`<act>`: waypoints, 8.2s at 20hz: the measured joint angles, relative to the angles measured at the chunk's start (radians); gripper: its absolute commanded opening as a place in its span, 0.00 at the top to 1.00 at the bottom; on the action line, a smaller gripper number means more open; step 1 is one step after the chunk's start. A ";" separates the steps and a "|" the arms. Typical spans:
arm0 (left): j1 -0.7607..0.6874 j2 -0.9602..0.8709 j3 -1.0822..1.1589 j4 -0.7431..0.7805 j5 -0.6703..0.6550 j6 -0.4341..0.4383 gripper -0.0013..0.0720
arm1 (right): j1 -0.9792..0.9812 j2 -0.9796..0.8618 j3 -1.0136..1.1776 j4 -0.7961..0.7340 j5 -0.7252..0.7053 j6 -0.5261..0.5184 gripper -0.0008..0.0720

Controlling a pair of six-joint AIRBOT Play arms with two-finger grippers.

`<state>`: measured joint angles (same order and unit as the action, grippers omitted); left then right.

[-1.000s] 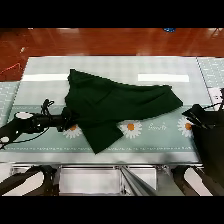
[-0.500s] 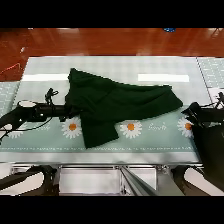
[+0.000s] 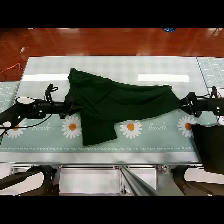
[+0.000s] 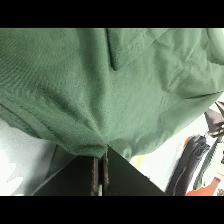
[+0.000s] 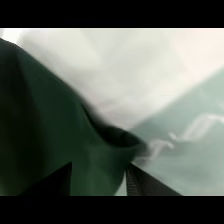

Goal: Fold the shirts.

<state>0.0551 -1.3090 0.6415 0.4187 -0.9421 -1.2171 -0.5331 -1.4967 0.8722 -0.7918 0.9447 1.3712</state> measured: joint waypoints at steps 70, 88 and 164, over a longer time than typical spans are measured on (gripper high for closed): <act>0.084 -0.539 0.996 0.619 -0.446 -0.185 0.95 | 0.220 -0.346 0.791 -0.248 0.401 0.026 0.96; 0.327 -0.063 0.539 0.611 -0.503 -0.227 0.29 | 0.064 0.108 0.462 -0.385 0.379 0.156 0.43; 0.294 -0.557 1.237 0.544 -0.600 -0.264 0.29 | 0.024 -0.081 0.556 -0.016 0.166 0.006 0.43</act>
<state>0.3492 -1.8656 1.8786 0.9630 -1.5421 -1.4815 -0.5091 -1.5780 1.4281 -0.8082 1.1107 1.3769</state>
